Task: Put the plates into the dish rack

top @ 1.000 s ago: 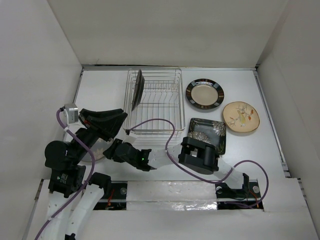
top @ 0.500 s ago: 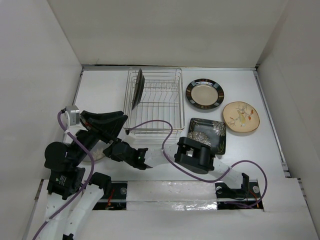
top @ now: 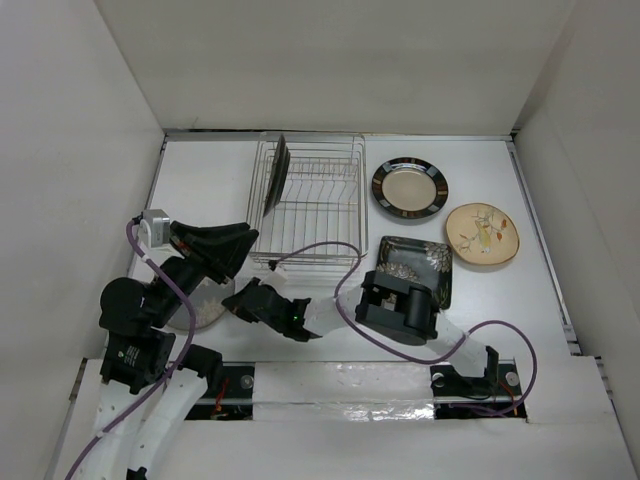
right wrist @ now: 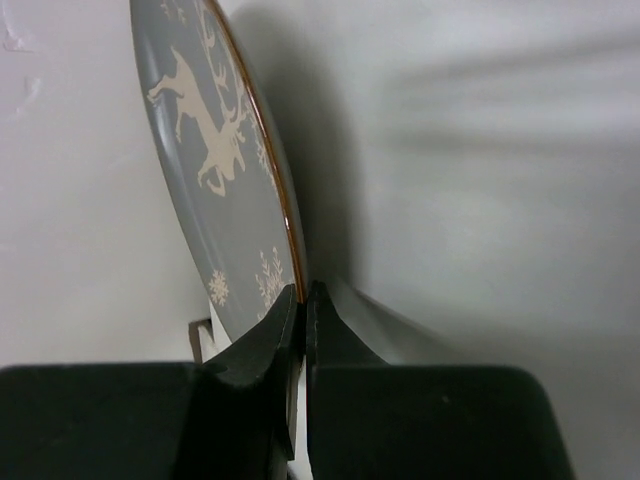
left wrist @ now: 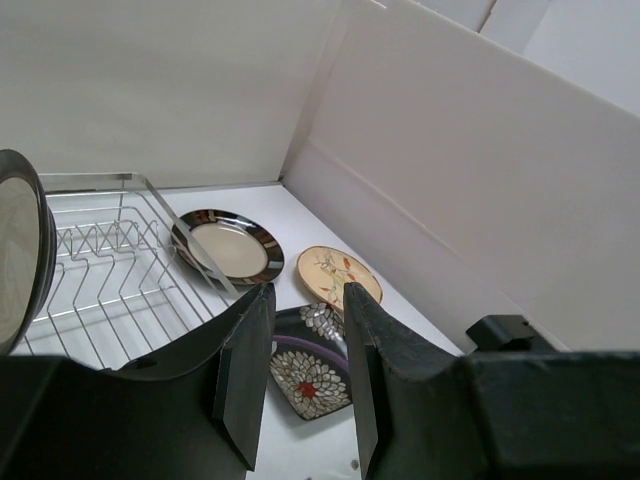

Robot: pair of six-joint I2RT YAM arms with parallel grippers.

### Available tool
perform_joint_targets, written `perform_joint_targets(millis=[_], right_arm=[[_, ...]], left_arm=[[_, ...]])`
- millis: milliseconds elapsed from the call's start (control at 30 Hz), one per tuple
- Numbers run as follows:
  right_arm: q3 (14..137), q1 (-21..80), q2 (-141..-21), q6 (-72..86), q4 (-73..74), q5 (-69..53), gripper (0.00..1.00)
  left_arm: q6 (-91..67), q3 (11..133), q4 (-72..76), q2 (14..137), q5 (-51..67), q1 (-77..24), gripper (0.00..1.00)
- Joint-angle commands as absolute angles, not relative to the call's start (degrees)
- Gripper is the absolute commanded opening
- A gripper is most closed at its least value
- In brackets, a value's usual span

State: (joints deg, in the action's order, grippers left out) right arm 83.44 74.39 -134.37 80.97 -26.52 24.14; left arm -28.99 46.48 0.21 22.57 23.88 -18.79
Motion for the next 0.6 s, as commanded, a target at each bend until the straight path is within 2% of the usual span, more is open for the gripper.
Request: perform_joint_targets(millis=[0, 167, 400, 567], right_arm=[[74.6, 75.4, -128.5, 78.0, -28.0, 27.2, 0.0], [60.1, 77.3, -119.7, 76.2, -33.1, 28.4, 0.0], [47.1, 78.6, -110.0, 74.2, -36.8, 30.3, 0.0], [37.0, 78.6, -105.9, 77.2, -43.3, 26.9, 0.0]], left_arm=[[-28.9, 46.1, 3.9, 22.8, 23.8, -19.2, 0.3], [-29.0, 46.1, 4.6, 22.9, 23.2, -19.2, 0.3], [-28.3, 46.4, 3.7, 23.2, 21.9, -19.2, 0.3], [-27.8, 44.8, 3.6, 23.6, 21.3, -19.2, 0.3]])
